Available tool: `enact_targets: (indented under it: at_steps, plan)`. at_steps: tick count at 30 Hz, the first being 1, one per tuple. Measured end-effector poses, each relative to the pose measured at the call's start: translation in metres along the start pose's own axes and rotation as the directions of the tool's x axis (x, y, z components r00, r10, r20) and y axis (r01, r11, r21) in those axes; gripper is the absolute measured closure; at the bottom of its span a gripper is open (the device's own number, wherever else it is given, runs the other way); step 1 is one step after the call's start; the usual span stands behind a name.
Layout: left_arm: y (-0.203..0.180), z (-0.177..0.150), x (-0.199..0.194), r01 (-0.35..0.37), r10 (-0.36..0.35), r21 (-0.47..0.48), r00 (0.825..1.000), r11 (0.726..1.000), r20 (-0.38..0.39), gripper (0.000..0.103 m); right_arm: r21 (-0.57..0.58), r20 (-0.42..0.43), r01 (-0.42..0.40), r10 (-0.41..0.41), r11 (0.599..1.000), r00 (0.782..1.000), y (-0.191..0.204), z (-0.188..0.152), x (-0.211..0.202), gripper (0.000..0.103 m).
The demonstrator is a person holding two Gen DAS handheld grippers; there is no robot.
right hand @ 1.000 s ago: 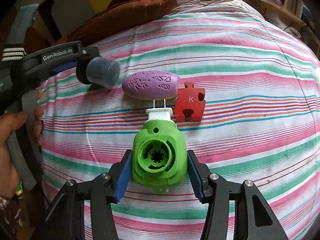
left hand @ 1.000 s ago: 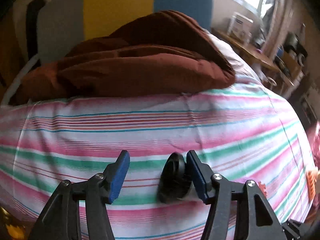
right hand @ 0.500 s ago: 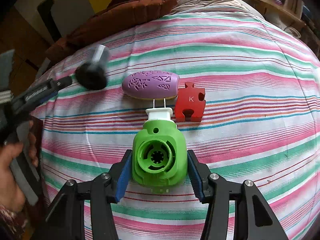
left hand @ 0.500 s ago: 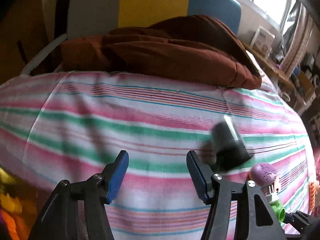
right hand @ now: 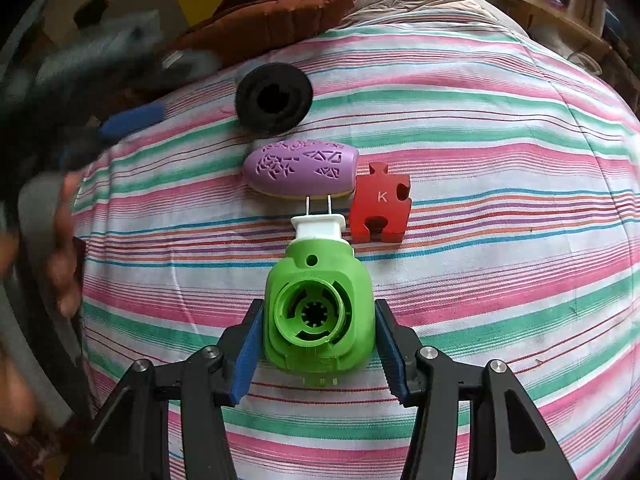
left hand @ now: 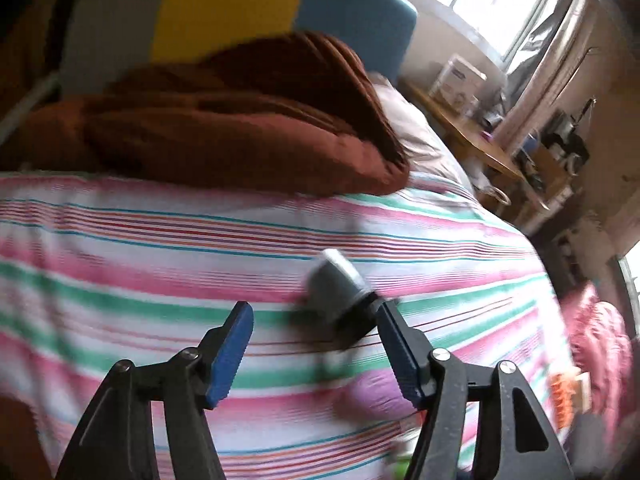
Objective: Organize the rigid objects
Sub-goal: 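Grasp the black-lidded clear jar with the left gripper while the right holds the plug device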
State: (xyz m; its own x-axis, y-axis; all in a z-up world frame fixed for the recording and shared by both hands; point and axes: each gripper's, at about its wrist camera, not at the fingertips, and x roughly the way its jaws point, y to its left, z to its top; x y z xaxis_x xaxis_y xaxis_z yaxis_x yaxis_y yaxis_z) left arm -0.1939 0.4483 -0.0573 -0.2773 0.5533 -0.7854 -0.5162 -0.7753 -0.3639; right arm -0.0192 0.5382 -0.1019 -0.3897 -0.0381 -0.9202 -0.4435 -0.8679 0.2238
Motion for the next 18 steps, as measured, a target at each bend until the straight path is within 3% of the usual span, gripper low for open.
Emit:
enact_targets:
  at_steps: [4, 9, 14, 18]
  plan:
    - [0.001, 0.017, 0.031, 0.057, -0.068, -0.135, 0.995, 0.989, -0.077, 0.037, 0.007, -0.002, -0.004, 0.004, 1.000, 1.000, -0.001, 0.001, 0.000, 0.049]
    - [0.012, 0.026, 0.072, 0.027, -0.085, -0.289, 0.979, 0.957, -0.188, 0.037, 0.003, -0.003, -0.002, 0.002, 1.000, 1.000, -0.002, 0.004, 0.000, 0.049]
    - [0.008, 0.023, 0.069, 0.029, -0.067, -0.230, 0.985, 0.973, -0.158, 0.045, 0.007, -0.003, -0.006, 0.006, 1.000, 1.000, -0.002, 0.007, 0.001, 0.049]
    - [0.022, 0.012, 0.061, 0.089, -0.130, -0.273, 0.982, 0.958, -0.136, 0.045, 0.008, -0.002, -0.007, 0.007, 1.000, 1.000, -0.002, 0.009, 0.000, 0.049]
